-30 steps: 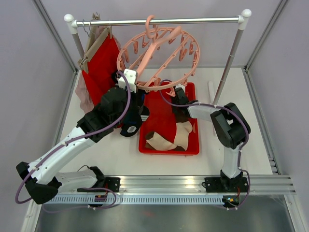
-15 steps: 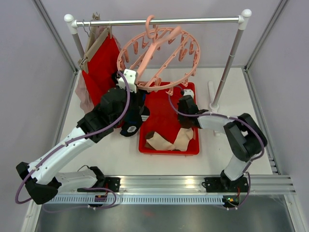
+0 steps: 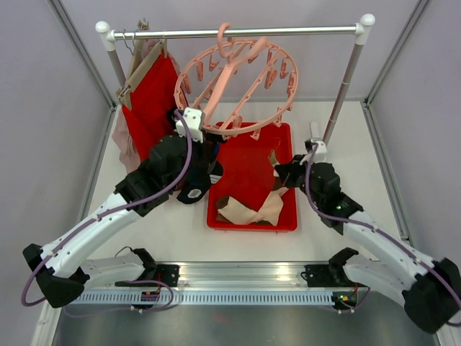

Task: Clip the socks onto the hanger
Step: Pick up the sock from the bin.

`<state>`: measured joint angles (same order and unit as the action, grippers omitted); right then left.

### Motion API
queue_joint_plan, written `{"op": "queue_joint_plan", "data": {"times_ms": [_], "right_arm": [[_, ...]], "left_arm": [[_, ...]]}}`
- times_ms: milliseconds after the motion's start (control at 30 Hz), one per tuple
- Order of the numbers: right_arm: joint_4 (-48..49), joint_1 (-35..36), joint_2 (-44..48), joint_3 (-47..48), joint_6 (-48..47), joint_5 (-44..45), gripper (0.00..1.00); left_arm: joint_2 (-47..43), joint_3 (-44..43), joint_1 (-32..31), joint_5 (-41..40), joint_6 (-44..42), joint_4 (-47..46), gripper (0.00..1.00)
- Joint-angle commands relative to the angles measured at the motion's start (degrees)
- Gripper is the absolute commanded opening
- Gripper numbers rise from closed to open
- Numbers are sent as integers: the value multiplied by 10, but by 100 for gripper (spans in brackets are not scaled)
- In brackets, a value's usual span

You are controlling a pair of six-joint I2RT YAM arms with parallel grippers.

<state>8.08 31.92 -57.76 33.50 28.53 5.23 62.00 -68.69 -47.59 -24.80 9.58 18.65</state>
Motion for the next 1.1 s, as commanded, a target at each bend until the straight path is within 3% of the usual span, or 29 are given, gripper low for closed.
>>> {"op": "queue_joint_plan", "data": {"times_ms": [0,233,467,700,1067], "right_arm": [[-2,2,114,-10,-7,-42,0],[-108,2,240,39,-49,-131,0],[-99,3,280,71,-49,-275,0],[35,3,274,87,40,-441,0],[222,2,278,73,213,-505,0]], "left_arm": [[-27,8,2,26,21,-34,22],[-93,59,2,148,-10,-87,36],[-148,86,2,296,-47,-102,47],[-154,106,2,432,-61,-131,52],[-120,127,2,585,-14,-277,59]]}}
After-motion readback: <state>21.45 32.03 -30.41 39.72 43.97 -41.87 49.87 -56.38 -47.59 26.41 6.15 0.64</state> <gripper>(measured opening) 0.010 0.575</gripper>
